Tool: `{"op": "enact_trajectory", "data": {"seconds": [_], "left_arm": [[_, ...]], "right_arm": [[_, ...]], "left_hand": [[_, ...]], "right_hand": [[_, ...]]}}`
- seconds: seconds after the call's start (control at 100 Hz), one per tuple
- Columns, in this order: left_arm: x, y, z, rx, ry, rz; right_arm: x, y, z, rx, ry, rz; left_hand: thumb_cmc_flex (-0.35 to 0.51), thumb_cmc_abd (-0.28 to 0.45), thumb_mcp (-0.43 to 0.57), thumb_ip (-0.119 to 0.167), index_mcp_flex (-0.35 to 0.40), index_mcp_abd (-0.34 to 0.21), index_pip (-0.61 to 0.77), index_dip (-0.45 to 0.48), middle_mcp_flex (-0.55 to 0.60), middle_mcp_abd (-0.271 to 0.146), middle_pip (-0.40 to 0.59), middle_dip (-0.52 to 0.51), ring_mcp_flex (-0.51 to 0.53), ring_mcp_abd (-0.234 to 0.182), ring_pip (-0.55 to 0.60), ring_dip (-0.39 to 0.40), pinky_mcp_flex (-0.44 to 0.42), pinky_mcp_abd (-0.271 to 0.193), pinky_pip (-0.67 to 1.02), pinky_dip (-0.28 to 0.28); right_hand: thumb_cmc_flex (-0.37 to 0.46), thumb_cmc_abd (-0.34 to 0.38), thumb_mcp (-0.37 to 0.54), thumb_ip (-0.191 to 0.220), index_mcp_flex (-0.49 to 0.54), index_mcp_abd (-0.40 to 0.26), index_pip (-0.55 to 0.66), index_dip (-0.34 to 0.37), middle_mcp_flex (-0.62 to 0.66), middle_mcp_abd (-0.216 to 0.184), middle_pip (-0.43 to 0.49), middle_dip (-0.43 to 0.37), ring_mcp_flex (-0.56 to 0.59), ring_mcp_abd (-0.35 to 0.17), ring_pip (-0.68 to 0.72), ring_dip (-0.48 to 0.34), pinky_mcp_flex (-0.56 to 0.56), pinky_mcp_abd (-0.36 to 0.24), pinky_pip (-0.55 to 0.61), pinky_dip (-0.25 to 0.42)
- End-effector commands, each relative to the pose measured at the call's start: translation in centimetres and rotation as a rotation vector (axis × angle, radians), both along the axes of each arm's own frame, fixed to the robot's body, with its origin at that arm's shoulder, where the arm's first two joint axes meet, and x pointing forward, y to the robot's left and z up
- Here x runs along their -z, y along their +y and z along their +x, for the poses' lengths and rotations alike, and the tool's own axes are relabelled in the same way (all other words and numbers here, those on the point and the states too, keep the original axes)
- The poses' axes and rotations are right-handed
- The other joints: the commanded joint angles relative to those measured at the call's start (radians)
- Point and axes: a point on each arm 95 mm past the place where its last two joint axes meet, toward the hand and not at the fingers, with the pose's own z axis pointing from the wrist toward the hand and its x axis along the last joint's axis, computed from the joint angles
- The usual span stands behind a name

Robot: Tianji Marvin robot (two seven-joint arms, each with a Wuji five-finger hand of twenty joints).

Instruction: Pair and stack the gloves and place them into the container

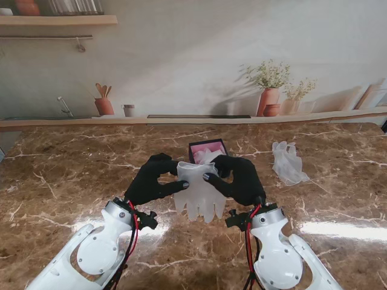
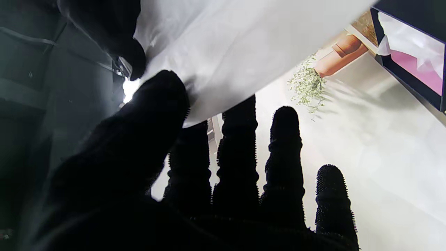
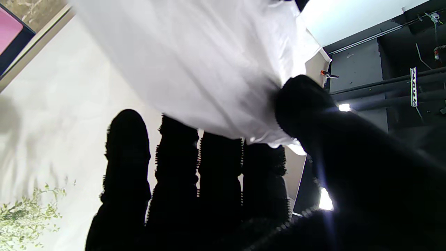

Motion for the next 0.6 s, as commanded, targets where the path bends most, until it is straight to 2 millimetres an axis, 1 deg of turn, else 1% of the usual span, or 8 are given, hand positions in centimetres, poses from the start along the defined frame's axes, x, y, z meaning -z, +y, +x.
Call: {"op": "enact_trajectory", "data": {"seconds": [0.0,0.05,0.15,0.21,0.25,0.34,0.37,0.59], "left_arm": [[0.1,0.1,-0.7,0.017,-0.009,0.026],[0.0,0.3,-1.0,0.039,-0.008,0.038],[-0.1,0.9,-1.9,0.091,0.002,0.072],[-0.1,1.4,-2.5,0.127,0.021,0.096],[0.0,1.7,-3.0,0.146,0.035,0.109],[0.3,2.3,-4.2,0.188,0.068,0.135],[0.4,2.5,-4.6,0.205,0.079,0.145],[1.0,3.2,-7.1,0.302,0.142,0.188]], "right_arm": [[0.8,0.3,-0.8,-0.020,0.034,-0.016],[1.0,0.2,-1.1,-0.032,0.036,-0.030],[1.2,0.0,-1.9,-0.072,0.048,-0.059],[1.4,-0.1,-2.5,-0.104,0.063,-0.078],[1.7,-0.2,-2.9,-0.126,0.079,-0.089],[2.3,-0.3,-4.0,-0.167,0.108,-0.105],[2.5,-0.3,-4.3,-0.181,0.118,-0.112],[3.2,-0.5,-6.8,-0.248,0.188,-0.110]], "left_hand": [[0.006,0.000,-0.018,-0.025,0.035,-0.041,0.047,0.003,0.058,-0.006,0.013,0.023,0.026,0.009,0.045,0.031,0.000,0.009,0.021,0.030],[0.006,-0.003,-0.018,-0.025,0.047,-0.041,0.058,-0.009,0.084,-0.004,0.017,0.017,0.058,0.009,0.075,0.051,0.017,0.018,0.050,0.047],[0.001,-0.011,-0.009,-0.026,0.057,-0.033,0.069,-0.018,0.130,-0.003,0.017,-0.020,0.117,0.008,0.114,0.074,0.056,0.033,0.118,0.077],[0.000,-0.008,-0.008,-0.026,0.058,-0.025,0.070,-0.011,0.153,-0.003,0.020,-0.040,0.136,0.004,0.125,0.079,0.064,0.034,0.142,0.085],[-0.002,-0.008,-0.005,-0.025,0.058,-0.017,0.067,-0.003,0.175,-0.001,0.016,-0.074,0.154,-0.003,0.127,0.077,0.072,0.032,0.162,0.088],[-0.006,-0.002,0.005,-0.026,0.057,-0.004,0.061,0.009,0.216,0.001,0.016,-0.126,0.192,-0.009,0.133,0.070,0.091,0.031,0.189,0.088],[-0.006,0.005,0.006,-0.027,0.056,-0.002,0.049,0.021,0.219,-0.003,0.036,-0.174,0.198,-0.013,0.133,0.060,0.094,0.029,0.206,0.072],[0.013,0.046,-0.003,-0.029,0.021,0.016,0.046,0.043,0.218,-0.001,0.032,-0.205,0.200,-0.017,0.120,0.051,0.092,0.022,0.215,0.061]], "right_hand": [[-0.029,0.012,0.044,-0.017,0.033,-0.068,0.006,0.030,0.052,-0.005,0.048,0.033,0.065,-0.015,0.061,0.037,0.045,-0.007,0.074,0.031],[-0.030,0.004,0.046,-0.019,0.039,-0.061,0.002,0.023,0.087,0.006,0.054,0.027,0.112,-0.010,0.094,0.046,0.089,-0.002,0.122,0.035],[-0.026,-0.010,0.047,-0.023,0.041,-0.046,-0.004,-0.004,0.134,0.020,0.058,0.015,0.161,-0.001,0.129,0.056,0.126,0.004,0.170,0.034],[-0.022,-0.019,0.047,-0.027,0.042,-0.035,0.012,-0.050,0.153,0.025,0.051,-0.004,0.180,0.002,0.148,0.056,0.143,0.004,0.205,0.018],[-0.020,-0.022,0.045,-0.028,0.041,-0.029,0.013,-0.065,0.165,0.028,0.050,-0.010,0.196,0.003,0.154,0.056,0.157,0.005,0.216,0.014],[-0.016,-0.026,0.041,-0.031,0.043,-0.019,0.015,-0.090,0.199,0.031,0.034,-0.038,0.232,0.005,0.160,0.049,0.188,0.008,0.238,0.006],[-0.014,-0.024,0.040,-0.032,0.042,-0.019,0.015,-0.092,0.211,0.029,0.033,-0.044,0.244,0.006,0.162,0.048,0.198,0.008,0.242,0.004],[-0.011,-0.024,0.033,-0.032,0.042,0.005,0.022,-0.104,0.252,0.032,0.030,-0.068,0.291,0.014,0.165,0.039,0.242,0.012,0.271,-0.007]]}}
